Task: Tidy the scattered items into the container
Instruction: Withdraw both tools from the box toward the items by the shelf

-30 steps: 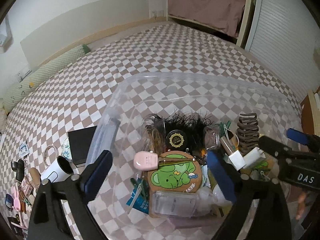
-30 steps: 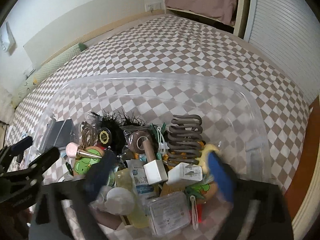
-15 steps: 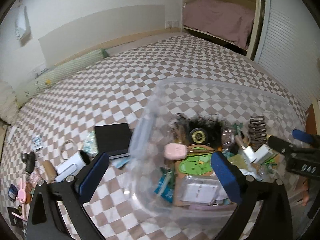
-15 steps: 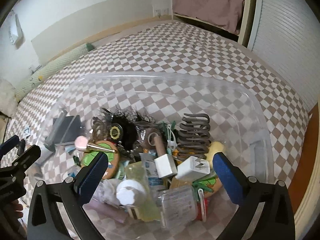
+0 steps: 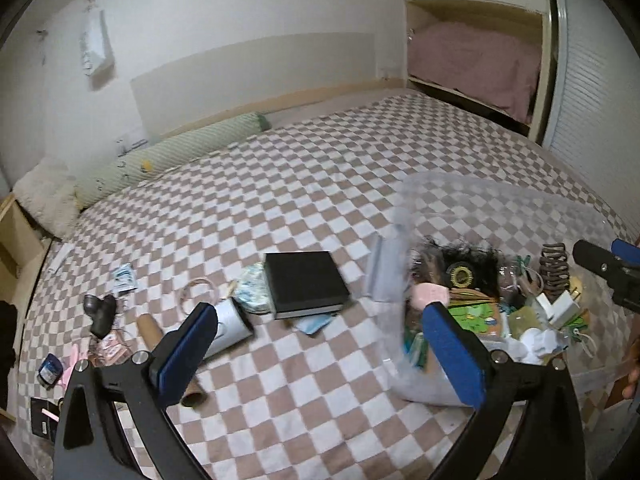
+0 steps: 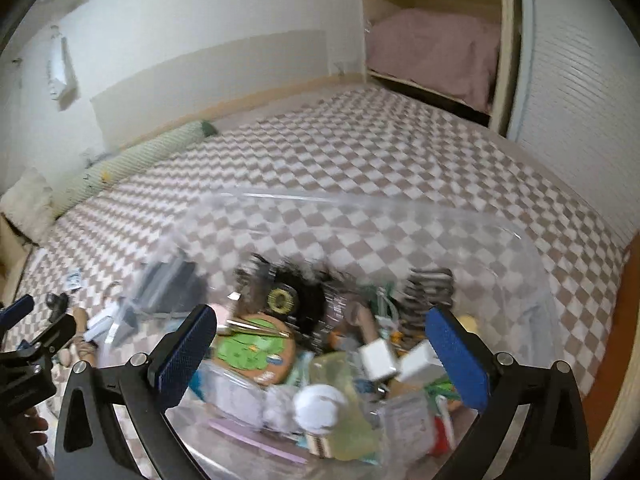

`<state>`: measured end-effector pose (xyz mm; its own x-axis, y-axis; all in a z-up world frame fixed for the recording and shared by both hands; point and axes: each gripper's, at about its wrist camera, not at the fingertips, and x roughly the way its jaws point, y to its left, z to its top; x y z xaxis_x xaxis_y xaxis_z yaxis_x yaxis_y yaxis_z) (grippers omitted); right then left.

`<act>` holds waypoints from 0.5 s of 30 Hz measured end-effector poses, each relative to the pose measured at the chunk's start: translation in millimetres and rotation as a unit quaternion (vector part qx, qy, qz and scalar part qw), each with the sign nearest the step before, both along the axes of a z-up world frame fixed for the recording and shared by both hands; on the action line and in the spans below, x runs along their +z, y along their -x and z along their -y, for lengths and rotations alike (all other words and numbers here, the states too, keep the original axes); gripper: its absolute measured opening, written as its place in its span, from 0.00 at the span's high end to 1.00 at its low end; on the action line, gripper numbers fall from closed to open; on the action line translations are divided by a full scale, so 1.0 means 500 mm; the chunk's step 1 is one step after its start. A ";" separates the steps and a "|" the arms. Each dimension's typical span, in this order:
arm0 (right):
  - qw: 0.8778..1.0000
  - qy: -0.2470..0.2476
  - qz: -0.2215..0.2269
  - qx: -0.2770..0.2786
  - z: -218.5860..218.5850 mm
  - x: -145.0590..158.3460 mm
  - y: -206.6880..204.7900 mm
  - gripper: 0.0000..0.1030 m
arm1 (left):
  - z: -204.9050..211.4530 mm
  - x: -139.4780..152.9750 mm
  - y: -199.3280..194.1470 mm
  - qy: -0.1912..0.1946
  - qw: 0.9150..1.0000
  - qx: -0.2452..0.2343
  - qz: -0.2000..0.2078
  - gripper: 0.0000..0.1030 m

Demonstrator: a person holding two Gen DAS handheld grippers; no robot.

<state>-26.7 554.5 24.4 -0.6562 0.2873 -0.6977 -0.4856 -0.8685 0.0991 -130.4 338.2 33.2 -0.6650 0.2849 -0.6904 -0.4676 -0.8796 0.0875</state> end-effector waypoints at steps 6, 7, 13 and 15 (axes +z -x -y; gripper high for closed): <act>0.999 -0.003 -0.034 0.029 0.062 0.016 0.023 0.00 | 0.077 -0.002 0.000 0.006 1.000 0.019 -0.003 0.00; 0.999 -0.004 -0.039 0.033 0.072 0.018 0.027 0.00 | 0.092 -0.003 -0.001 0.005 1.000 0.024 -0.005 0.00; 0.996 -0.012 -0.066 0.066 0.138 0.029 0.047 0.00 | 0.187 -0.013 -0.007 -0.017 0.999 0.051 -0.001 0.00; 0.994 -0.020 -0.076 0.080 0.167 0.032 0.052 0.00 | 0.219 -0.014 -0.015 -0.018 0.998 0.060 -0.009 0.00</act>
